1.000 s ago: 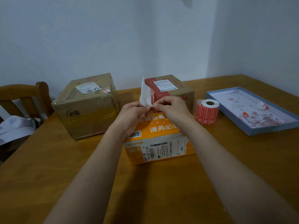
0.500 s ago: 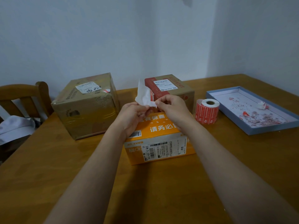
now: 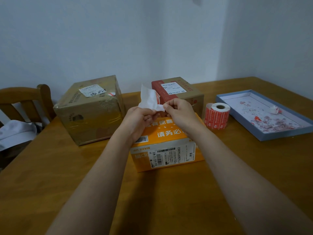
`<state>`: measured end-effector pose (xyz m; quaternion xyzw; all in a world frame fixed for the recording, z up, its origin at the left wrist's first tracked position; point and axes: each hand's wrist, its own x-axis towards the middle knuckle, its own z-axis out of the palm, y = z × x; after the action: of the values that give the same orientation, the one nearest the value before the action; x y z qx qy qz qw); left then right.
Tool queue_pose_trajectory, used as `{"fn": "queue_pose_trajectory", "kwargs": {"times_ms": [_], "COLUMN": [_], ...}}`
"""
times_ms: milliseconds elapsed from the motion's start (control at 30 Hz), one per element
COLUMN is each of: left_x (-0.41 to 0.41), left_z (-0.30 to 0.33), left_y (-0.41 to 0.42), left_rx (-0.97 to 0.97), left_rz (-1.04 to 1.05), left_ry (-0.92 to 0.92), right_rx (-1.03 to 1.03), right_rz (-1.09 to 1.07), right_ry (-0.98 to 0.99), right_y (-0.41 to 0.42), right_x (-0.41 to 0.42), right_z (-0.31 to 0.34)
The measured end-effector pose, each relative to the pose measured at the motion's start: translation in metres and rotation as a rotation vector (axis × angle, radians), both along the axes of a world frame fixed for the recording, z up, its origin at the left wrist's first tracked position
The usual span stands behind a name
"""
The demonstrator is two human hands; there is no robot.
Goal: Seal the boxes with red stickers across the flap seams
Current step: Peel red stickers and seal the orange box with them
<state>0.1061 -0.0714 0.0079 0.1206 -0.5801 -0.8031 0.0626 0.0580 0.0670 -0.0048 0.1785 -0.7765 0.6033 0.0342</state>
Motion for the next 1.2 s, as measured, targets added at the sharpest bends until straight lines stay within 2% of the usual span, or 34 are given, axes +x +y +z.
{"fn": "queue_pose_trajectory", "kwargs": {"times_ms": [300, 467, 633, 933, 1200], "left_x": [-0.0001, 0.0037, 0.0057, 0.0085, 0.0043], "left_z": [0.0005, 0.0, -0.0012, -0.0009, -0.003], "left_y": [0.0006, 0.0038, 0.0023, 0.0011, -0.0019], "left_rx": [0.014, -0.158, -0.246, -0.105, -0.121], "left_rz": [-0.001, -0.029, -0.052, -0.084, -0.051], "left_ry": [0.023, 0.052, 0.012, 0.097, 0.082], "right_rx": [-0.01, -0.034, -0.051, -0.087, -0.105], "right_rz": [0.009, 0.025, 0.073, 0.149, 0.172], "right_ry": [0.005, 0.047, 0.067, 0.08, 0.01], "right_y": [0.0005, 0.0037, 0.0044, 0.0047, 0.0063], "right_x": [0.0006, 0.0012, 0.0015, 0.0026, 0.0046], "right_z": [-0.0002, -0.0005, -0.0015, 0.0011, 0.0051]}}
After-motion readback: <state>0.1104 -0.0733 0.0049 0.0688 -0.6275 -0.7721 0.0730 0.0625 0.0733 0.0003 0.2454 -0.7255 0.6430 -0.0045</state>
